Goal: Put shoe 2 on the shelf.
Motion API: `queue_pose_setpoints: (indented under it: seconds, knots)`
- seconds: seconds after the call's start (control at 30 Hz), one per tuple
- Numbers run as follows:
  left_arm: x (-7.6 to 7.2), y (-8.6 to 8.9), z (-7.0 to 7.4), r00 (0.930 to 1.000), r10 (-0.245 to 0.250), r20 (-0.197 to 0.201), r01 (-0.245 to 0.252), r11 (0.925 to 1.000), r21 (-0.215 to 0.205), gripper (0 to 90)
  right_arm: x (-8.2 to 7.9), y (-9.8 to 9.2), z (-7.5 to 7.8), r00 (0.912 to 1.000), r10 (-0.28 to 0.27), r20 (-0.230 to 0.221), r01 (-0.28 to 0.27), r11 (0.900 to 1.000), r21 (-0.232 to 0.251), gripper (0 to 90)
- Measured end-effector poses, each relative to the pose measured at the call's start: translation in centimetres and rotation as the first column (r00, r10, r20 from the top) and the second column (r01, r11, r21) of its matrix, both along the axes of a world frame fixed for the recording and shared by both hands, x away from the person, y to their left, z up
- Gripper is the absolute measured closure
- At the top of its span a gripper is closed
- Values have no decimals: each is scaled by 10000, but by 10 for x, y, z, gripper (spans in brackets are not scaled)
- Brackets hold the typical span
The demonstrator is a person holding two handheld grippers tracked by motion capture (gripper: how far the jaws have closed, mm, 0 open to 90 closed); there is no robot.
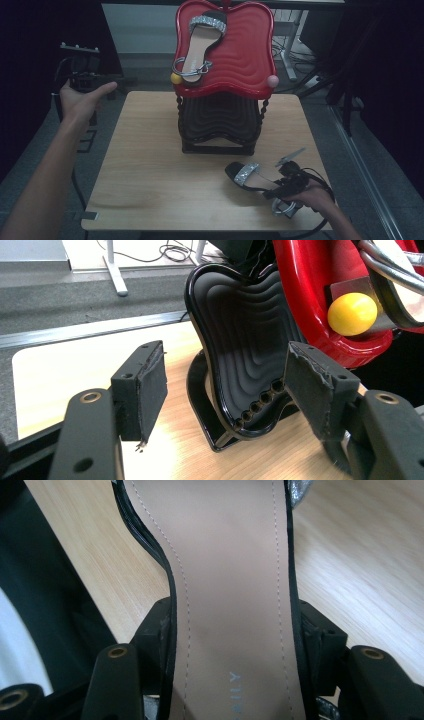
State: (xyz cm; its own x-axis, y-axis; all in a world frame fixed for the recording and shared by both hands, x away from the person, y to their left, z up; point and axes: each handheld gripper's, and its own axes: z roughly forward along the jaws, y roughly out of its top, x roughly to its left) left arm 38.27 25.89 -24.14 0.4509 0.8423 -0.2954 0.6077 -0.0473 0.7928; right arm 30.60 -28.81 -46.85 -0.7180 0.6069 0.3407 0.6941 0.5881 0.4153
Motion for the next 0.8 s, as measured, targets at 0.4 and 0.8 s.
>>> queue_pose_setpoints:
  seconds: [0.4,0.8]
  knots:
    - [1,-6,4,9999,-109,16,109,9999,76,339,-1,-91,20,9689,-2440,-411,2470,9437,2199,427]
    - [2,-7,6,9999,-106,14,106,9998,175,339,15,-146,44,9198,-3894,-491,3805,8539,3552,428]
